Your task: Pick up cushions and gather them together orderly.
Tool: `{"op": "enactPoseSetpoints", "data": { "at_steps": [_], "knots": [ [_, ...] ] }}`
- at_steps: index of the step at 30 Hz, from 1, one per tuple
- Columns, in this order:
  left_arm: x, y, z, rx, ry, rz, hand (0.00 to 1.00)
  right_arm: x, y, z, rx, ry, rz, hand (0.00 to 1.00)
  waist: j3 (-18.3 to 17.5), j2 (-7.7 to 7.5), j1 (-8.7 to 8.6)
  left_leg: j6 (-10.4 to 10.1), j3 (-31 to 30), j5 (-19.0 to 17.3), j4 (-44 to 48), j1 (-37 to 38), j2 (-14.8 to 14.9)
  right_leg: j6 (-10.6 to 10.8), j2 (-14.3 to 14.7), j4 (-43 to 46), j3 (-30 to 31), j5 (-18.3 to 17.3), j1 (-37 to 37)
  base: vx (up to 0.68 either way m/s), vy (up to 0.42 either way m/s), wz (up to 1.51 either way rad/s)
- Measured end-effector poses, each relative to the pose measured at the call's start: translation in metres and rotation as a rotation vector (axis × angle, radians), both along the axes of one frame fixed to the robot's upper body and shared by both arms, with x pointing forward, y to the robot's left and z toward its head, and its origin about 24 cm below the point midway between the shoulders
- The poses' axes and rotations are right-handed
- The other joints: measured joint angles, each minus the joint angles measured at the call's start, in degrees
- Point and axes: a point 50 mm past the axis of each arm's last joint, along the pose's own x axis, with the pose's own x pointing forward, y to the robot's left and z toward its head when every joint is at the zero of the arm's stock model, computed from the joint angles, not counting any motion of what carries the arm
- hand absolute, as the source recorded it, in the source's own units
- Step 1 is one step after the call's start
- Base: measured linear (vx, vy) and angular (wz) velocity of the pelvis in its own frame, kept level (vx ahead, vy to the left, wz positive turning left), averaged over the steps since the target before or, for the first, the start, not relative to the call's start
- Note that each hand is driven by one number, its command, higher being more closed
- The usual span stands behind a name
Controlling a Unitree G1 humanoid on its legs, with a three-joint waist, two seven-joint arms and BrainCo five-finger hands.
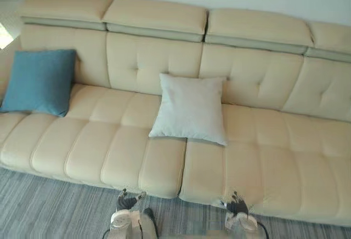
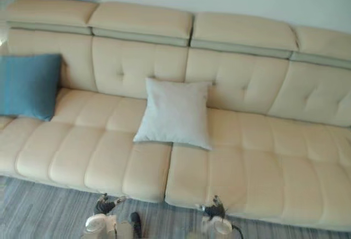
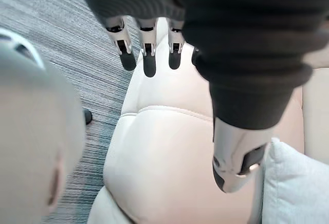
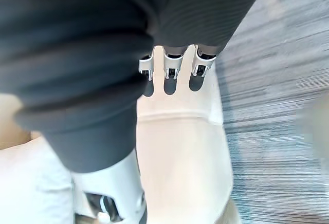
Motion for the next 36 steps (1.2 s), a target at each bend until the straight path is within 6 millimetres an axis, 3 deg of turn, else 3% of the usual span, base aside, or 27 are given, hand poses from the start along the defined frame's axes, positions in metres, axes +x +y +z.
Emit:
{"op": "enactPoseSetpoints", "data": {
  "at_steps": [3,4,5,6,10,11,12,13,14,15,18,20,27,32,34,35,36],
  "knots": [
    [0.008,-0.008,0.002,-0.002,-0.012,-0.054,0.0,-0.004,-0.008,-0.001,-0.028,0.021,-0.014,0.0,1.57,1.4,-0.77,-2.9,-2.18,3.47,-2.81,-0.05,1.61,-0.77,2.31,-1.4,-3.97,-0.43,1.0,-0.18,-0.175,0.27],
    [0.008,-0.008,0.002,-0.003,-0.012,-0.054,0.0,-0.006,-0.009,-0.002,-0.031,0.027,-0.018,0.0,1.86,0.9,-1.15,-3.11,-2.82,4.97,-4.34,0.33,1.37,-0.85,2.55,-1.04,-4.67,-0.38,0.7,-0.23,-0.239,0.5],
    [0.007,-0.004,0.001,0.009,-0.005,-0.059,0.0,-0.008,-0.005,-0.004,-0.024,0.038,-0.023,0.0,2.17,0.03,-2.05,-4.5,-4.86,10.09,-10.11,1.89,0.03,-2.09,2.35,-1.38,-5.92,0.4,0.43,-0.19,-0.214,0.47],
    [0.007,-0.002,0.002,0.015,-0.005,-0.061,0.0,-0.009,-0.004,-0.005,-0.02,0.043,-0.026,0.0,2.12,-0.43,-2.73,-4.92,-5.71,10.74,-11.13,1.88,-0.1,-2.54,2.28,-2.16,-6.78,0.7,0.52,-0.14,-0.213,0.33],
    [0.012,-0.003,0.004,0.007,-0.022,-0.05,0.0,-0.015,-0.006,-0.008,-0.008,0.067,-0.06,0.0,2.35,-0.82,-2.37,-2.64,-7.7,-0.85,1.71,1.05,-0.3,-5.91,0.88,-2.69,-7.67,0.59,-1.09,-0.06,-0.053,-0.39],
    [0.009,-0.005,0.002,-0.004,-0.007,-0.045,0.0,-0.021,-0.007,-0.01,-0.008,0.079,-0.07,0.0,2.26,-0.57,-2.67,-2.25,-7.92,-2.8,4.25,1.0,-0.36,-5.94,0.52,-2.75,-7.48,0.57,-1.22,-0.15,0.142,-0.57],
    [0.007,-0.01,-0.001,-0.021,0.006,-0.041,0.0,-0.03,-0.014,-0.012,-0.01,0.102,-0.11,0.0,1.6,0.8,-2.78,-2.99,-9.6,-3.66,4.17,1.17,-1.45,-5.92,0.15,-3.09,-6.94,0.41,-1.42,-0.12,0.129,-0.42],
    [0.007,-0.01,-0.001,-0.024,0.009,-0.041,0.0,-0.032,-0.015,-0.013,-0.007,0.107,-0.118,0.0,1.38,0.8,-2.81,-3.16,-9.95,-3.67,3.55,1.42,-1.96,-5.9,0.12,-3.47,-6.69,0.22,-1.55,-0.16,0.139,-0.33],
    [0.004,-0.011,-0.002,-0.028,0.018,-0.039,0.0,-0.041,-0.013,-0.017,0.004,0.135,-0.13,0.0,0.76,-0.21,-3.29,-4.08,-11.05,-3.3,-1.47,3.04,-4.53,-6.4,-0.89,-5.99,-5.48,-0.55,-1.57,-0.12,0.111,0.0],
    [0.005,-0.009,-0.002,-0.023,0.021,-0.048,0.0,-0.052,-0.01,-0.023,0.028,0.184,-0.142,0.0,0.25,-1.52,-3.66,-3.43,-10.66,0.74,-8.73,4.45,-7.41,-5.74,-2.46,-9.81,-4.49,-0.7,-1.68,-0.19,0.158,0.08],
    [-0.003,-0.008,-0.006,-0.021,0.052,-0.051,0.0,-0.065,-0.011,-0.028,0.049,0.233,-0.174,0.0,-0.32,-0.81,-4.32,-3.18,-10.85,8.07,-23.9,9.53,-10.23,-5.07,-2.67,-14.67,-3.78,2.28,-1.24,-0.14,0.106,0.21],
    [-0.01,-0.003,-0.009,-0.008,0.085,-0.062,0.0,-0.068,-0.014,-0.029,0.05,0.238,-0.189,0.0,-0.44,0.12,-4.76,-2.0,-12.35,10.96,-27.54,10.85,-10.85,-4.74,-2.15,-17.56,-3.46,4.08,-0.06,-0.11,0.109,0.05],
    [-0.028,0.012,-0.015,0.014,0.155,-0.065,0.0,-0.07,-0.012,-0.03,0.059,0.247,-0.188,0.0,-1.3,-1.13,-5.16,-0.53,-10.46,10.01,-27.54,12.5,-12.42,-4.14,-2.09,-19.91,2.93,5.56,1.45,0.01,0.072,-0.12],
    [-0.024,0.01,-0.014,0.018,0.15,-0.092,0.0,-0.061,-0.008,-0.028,0.067,0.221,-0.182,0.0,-1.01,-1.61,-5.3,0.09,-3.4,8.31,-27.19,13.42,-12.18,-3.55,-2.03,-20.77,9.24,8.73,-1.1,0.06,0.044,-0.74],
    [-0.022,0.01,-0.014,0.014,0.149,-0.103,0.0,-0.05,-0.003,-0.025,0.078,0.19,-0.174,0.0,-0.72,-1.26,-5.28,-0.54,1.08,7.49,-27.16,13.6,-10.19,-4.83,-1.06,-20.59,4.94,12.34,-3.83,0.02,0.007,-1.26],
    [-0.021,0.01,-0.014,0.016,0.147,-0.106,0.0,-0.043,0.0,-0.024,0.085,0.174,-0.167,0.0,-0.41,-0.89,-5.21,-0.76,4.2,7.09,-27.15,14.06,-8.92,-8.6,-1.75,-19.88,-4.28,12.58,-4.8,0.04,-0.004,-1.45],
    [-0.014,0.008,-0.012,0.018,0.133,-0.119,0.0,-0.041,-0.001,-0.023,0.076,0.17,-0.16,0.0,0.41,-1.26,-5.7,-1.39,7.36,6.12,-25.91,15.21,-8.45,-9.58,-4.66,-17.73,-16.81,10.88,-4.43,0.05,-0.013,-1.16]
  ]
}}
